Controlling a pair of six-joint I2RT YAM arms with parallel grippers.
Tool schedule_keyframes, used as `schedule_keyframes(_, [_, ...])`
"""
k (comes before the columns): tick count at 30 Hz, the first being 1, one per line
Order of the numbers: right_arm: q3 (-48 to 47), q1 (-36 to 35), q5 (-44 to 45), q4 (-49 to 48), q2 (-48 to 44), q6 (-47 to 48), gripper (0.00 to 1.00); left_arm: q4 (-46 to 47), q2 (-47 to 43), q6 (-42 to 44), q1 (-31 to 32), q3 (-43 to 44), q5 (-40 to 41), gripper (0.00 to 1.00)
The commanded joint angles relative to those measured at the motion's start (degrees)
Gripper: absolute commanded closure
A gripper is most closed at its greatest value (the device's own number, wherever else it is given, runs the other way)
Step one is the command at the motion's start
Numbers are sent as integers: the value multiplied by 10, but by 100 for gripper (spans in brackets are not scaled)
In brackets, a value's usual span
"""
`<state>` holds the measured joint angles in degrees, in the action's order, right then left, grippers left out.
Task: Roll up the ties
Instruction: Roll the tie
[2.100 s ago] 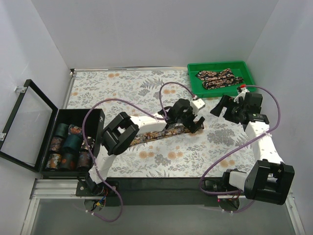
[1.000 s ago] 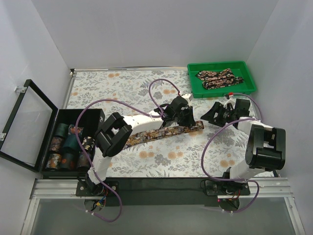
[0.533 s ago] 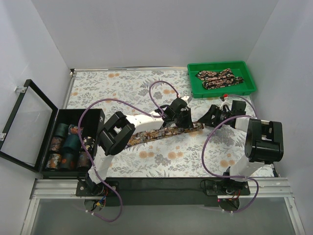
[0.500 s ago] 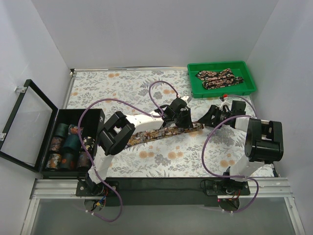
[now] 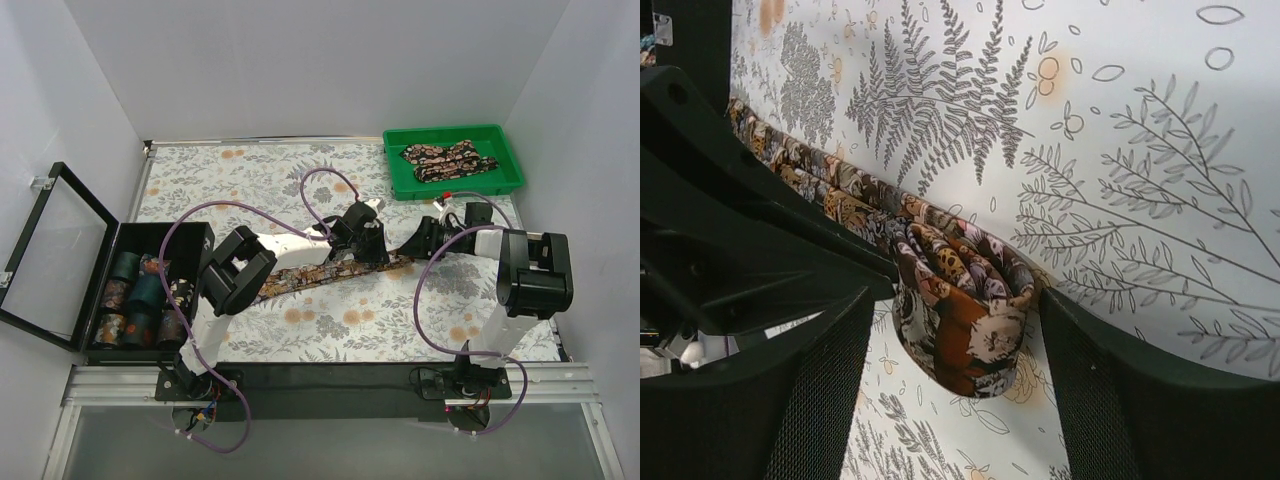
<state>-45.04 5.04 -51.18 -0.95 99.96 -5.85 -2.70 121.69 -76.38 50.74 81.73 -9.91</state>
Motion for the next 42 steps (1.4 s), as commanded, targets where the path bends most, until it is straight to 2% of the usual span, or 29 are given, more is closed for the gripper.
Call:
schedule_keyframes(1, [-14, -14, 16, 56, 32, 44, 37, 11, 10, -4, -1, -9, -5, 89])
schedule_keyframes(7, [-24, -30, 17, 89, 56, 56, 41, 11, 12, -9, -1, -11, 8, 89])
schedule_keyframes(11, [-32, -38, 34, 111, 58, 56, 47, 13, 15, -18, -1, -15, 10, 89])
schedule_keyframes(13, [-39, -41, 43, 121, 52, 56, 55, 16, 12, -25, -1, -18, 19, 89])
schedule_keyframes(14, [-42, -42, 53, 125, 46, 72, 62, 19, 8, -28, -1, -25, 22, 89])
schedule_keyframes(16, [-51, -45, 68, 146, 40, 78, 67, 23, -2, -29, -1, -30, 28, 89])
schedule_keyframes(17, [-61, -47, 86, 153, 32, 85, 75, 23, -6, -31, -1, -31, 31, 89])
schedule_keyframes(19, [-72, -49, 106, 176, 25, 94, 83, 23, -19, -30, -1, -32, 32, 87])
schedule_keyframes(21, [-88, -50, 150, 194, 10, 110, 88, 23, -33, -32, -2, -41, 35, 82])
schedule_keyframes(24, [-123, -75, 208, 236, -6, 138, 91, 16, -75, -32, -6, -61, 36, 68])
schedule_keyframes(25, [-133, -81, 225, 248, -8, 144, 91, 5, -103, -30, -12, -68, 36, 61])
schedule_keyframes(28, [-167, -99, 297, 289, -20, 161, 92, -23, -166, -16, -27, -97, 37, 51])
schedule_keyframes(31, [-202, -132, 405, 325, -29, 178, 91, -48, -215, 6, -49, -139, 44, 42])
schedule_keyframes(32, [-212, -143, 460, 333, -29, 181, 91, -57, -241, 22, -56, -148, 45, 36])
schedule_keyframes(35, [-247, -182, 547, 363, -24, 194, 91, -99, -277, 48, -87, -174, 50, 33])
schedule_keyframes(39, [-286, -235, 725, 401, 1, 206, 91, -146, -340, 101, -124, -203, 51, 33])
schedule_keyframes(42, [-298, -277, 818, 423, 24, 199, 91, -150, -370, 113, -146, -240, 90, 33])
